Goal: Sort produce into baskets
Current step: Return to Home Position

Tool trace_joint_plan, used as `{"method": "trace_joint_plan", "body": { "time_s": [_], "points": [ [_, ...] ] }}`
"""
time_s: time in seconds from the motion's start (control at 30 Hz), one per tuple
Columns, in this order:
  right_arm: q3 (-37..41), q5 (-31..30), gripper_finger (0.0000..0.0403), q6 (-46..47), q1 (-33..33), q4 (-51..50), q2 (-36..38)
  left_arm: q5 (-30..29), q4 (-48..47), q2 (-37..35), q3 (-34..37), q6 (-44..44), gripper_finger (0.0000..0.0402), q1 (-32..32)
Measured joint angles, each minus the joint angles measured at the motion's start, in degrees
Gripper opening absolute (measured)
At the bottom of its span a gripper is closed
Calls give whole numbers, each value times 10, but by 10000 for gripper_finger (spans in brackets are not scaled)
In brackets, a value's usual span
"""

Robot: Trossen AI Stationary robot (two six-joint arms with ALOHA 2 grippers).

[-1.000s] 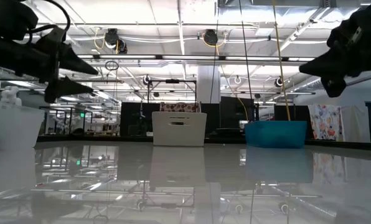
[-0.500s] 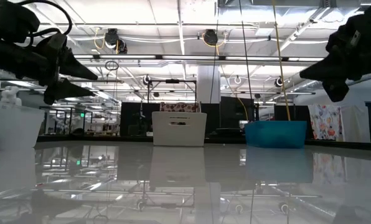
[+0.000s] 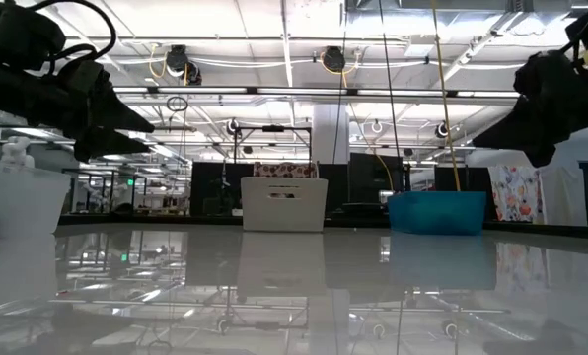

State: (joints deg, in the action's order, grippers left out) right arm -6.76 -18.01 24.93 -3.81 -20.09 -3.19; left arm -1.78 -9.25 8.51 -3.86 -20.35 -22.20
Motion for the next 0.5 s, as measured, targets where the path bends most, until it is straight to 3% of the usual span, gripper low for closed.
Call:
{"method": "trace_joint_plan", "body": {
  "time_s": [0.27, 0.5],
  "points": [
    [0, 76, 0, 9, 2, 14, -51, -3, 0, 0, 0, -1, 287, 0],
    [0, 89, 0, -63, 2, 29, -62, -12, 0, 0, 0, -1, 287, 0]
  ]
}}
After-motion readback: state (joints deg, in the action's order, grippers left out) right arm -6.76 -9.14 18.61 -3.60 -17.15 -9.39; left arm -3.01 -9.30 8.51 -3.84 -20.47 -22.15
